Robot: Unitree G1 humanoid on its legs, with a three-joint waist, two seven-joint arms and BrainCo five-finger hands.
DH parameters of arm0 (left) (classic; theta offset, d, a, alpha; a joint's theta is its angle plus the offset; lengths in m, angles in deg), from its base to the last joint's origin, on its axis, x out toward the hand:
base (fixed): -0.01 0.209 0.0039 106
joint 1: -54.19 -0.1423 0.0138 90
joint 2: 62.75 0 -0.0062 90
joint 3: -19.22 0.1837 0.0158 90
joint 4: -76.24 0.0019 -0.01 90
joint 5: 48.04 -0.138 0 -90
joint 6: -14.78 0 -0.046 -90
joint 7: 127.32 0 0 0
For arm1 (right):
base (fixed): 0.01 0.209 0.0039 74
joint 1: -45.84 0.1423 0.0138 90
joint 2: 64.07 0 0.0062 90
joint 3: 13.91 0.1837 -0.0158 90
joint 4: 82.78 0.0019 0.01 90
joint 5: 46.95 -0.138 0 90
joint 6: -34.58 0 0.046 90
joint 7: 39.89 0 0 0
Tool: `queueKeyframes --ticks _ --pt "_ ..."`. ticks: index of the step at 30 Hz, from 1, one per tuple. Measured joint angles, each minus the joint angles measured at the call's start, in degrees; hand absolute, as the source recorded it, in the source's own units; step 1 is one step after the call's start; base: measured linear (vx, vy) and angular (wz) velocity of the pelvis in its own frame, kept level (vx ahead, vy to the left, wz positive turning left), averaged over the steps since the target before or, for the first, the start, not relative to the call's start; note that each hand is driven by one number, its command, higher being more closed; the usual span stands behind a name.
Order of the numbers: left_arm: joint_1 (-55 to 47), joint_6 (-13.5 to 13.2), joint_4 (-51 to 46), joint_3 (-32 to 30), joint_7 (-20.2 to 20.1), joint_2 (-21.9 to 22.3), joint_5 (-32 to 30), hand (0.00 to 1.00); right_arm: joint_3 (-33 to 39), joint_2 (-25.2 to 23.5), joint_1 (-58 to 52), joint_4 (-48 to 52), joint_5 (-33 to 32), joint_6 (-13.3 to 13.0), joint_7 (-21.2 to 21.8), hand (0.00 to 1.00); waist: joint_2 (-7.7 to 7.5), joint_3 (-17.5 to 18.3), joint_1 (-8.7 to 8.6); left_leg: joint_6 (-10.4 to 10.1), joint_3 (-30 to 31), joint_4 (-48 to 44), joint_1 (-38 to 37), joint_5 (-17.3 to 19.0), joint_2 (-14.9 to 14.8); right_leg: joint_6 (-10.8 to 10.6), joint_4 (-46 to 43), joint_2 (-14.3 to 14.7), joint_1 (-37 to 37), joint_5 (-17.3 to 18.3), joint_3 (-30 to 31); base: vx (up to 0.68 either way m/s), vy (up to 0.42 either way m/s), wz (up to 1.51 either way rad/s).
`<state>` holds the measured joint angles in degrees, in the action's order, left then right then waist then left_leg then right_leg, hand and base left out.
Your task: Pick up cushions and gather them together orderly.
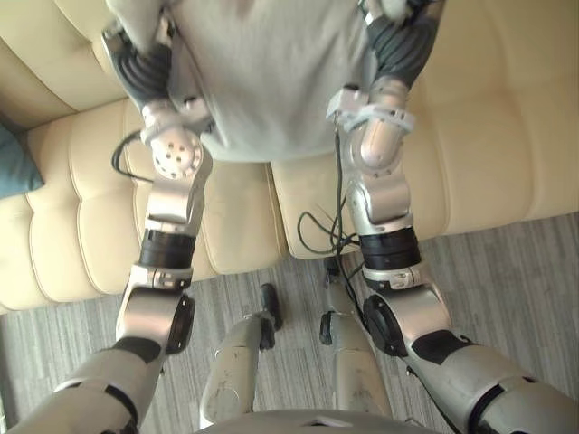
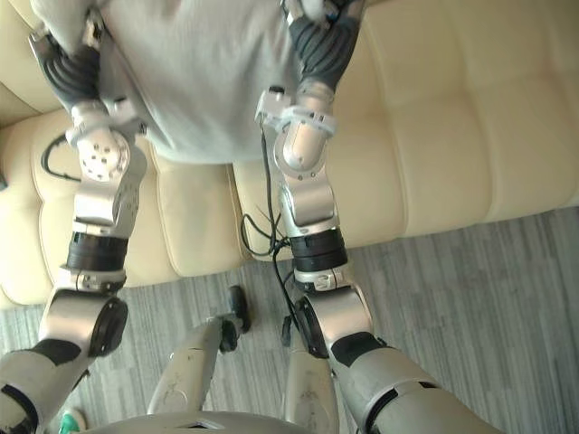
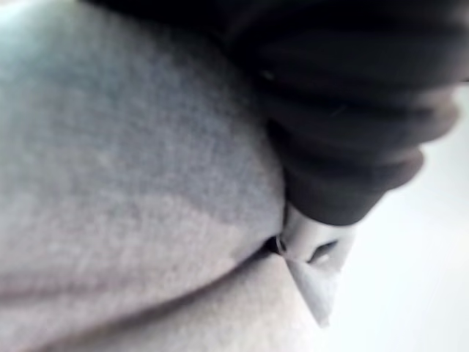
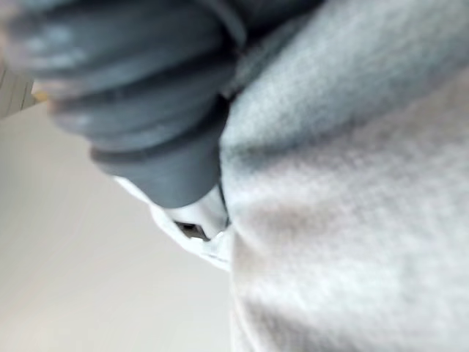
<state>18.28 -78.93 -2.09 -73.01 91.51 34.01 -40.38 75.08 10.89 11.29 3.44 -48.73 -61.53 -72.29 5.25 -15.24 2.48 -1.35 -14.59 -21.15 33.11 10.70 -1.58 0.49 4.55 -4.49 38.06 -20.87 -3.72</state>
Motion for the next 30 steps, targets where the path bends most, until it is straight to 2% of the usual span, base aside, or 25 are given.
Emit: queueKeyframes --ticks 4,9,12,13,14,19,23,26,30 --pt "6.6 0.0 4.1 -0.9 0.6 0.0 1.2 1.00 1.3 0.0 2.5 0.0 0.0 0.0 -1.6 1.00 0.32 -0.4 0.13 -0.1 -1.3 0.3 3.2 -0.1 -0.1 0.0 0.0 -0.2 3.3 0.0 0.1 -0.01 0.087 0.04" --pt "8.4 -0.5 4.9 -3.5 0.6 0.4 4.1 1.00 1.3 -0.1 7.4 -2.4 2.1 0.0 -3.0 1.00 1.07 -1.3 0.35 -1.0 -2.7 1.3 5.8 -1.2 0.0 0.0 0.0 -0.7 6.2 0.0 0.1 -0.01 0.049 0.13" --pt "8.4 -2.2 5.0 -5.2 0.7 1.5 5.8 1.00 0.8 0.0 9.4 -3.0 3.6 0.0 -3.1 1.00 1.37 -2.0 0.41 -0.8 -3.2 3.9 6.1 -2.6 0.3 0.0 0.0 -1.1 7.4 0.0 0.1 -0.01 0.033 0.21" --pt "8.3 -2.8 4.9 -5.9 0.6 1.5 5.8 1.00 0.3 0.2 10.2 -3.0 4.5 0.0 -3.0 0.00 1.36 -2.2 0.43 -0.8 -3.2 4.9 6.3 -3.3 0.5 0.0 0.0 -1.2 7.9 0.0 0.1 0.00 0.022 0.13" --pt "8.3 -3.8 4.7 -7.3 0.6 1.5 6.3 0.00 -0.7 0.5 11.3 -3.1 4.5 0.0 -2.8 0.00 1.36 -3.0 0.45 -0.9 -3.2 5.7 6.2 -3.7 0.5 0.0 0.0 -1.2 8.2 0.0 0.1 0.00 0.019 0.10" --pt "8.2 -5.4 4.7 -9.8 0.7 1.5 8.1 0.00 -1.0 2.7 13.2 -3.9 4.5 0.2 -2.6 0.00 1.24 -3.6 0.37 -1.0 -3.1 6.6 7.0 -4.2 0.4 0.0 0.0 -1.1 9.2 0.0 0.2 -0.01 0.014 0.05" --pt "8.1 -5.5 4.7 -11.3 0.7 1.3 9.7 0.00 -0.5 5.8 13.3 -3.9 4.4 0.3 -2.6 0.00 1.17 -3.7 0.24 -0.9 -2.7 7.3 7.2 -4.7 0.3 -0.1 0.0 -1.1 9.3 0.0 0.1 -0.02 0.022 0.09" --pt "8.4 -5.5 5.4 -11.9 0.0 -1.4 11.5 0.00 0.1 9.0 16.0 -6.6 3.6 0.2 -2.5 0.00 0.32 -4.3 -0.28 -1.0 -2.5 6.8 8.4 -5.1 0.1 -0.1 -0.2 -1.1 10.2 0.0 -0.2 -0.03 0.020 0.13" --pt "11.9 -4.2 13.6 -12.9 -4.8 -6.4 13.1 0.00 1.8 15.5 21.1 -14.9 -2.6 1.3 0.0 0.00 -0.20 -4.6 -0.93 -0.9 -1.1 6.1 8.9 -5.8 -0.3 -0.2 -1.2 -1.0 10.1 -0.1 -1.3 -0.05 0.023 0.15"
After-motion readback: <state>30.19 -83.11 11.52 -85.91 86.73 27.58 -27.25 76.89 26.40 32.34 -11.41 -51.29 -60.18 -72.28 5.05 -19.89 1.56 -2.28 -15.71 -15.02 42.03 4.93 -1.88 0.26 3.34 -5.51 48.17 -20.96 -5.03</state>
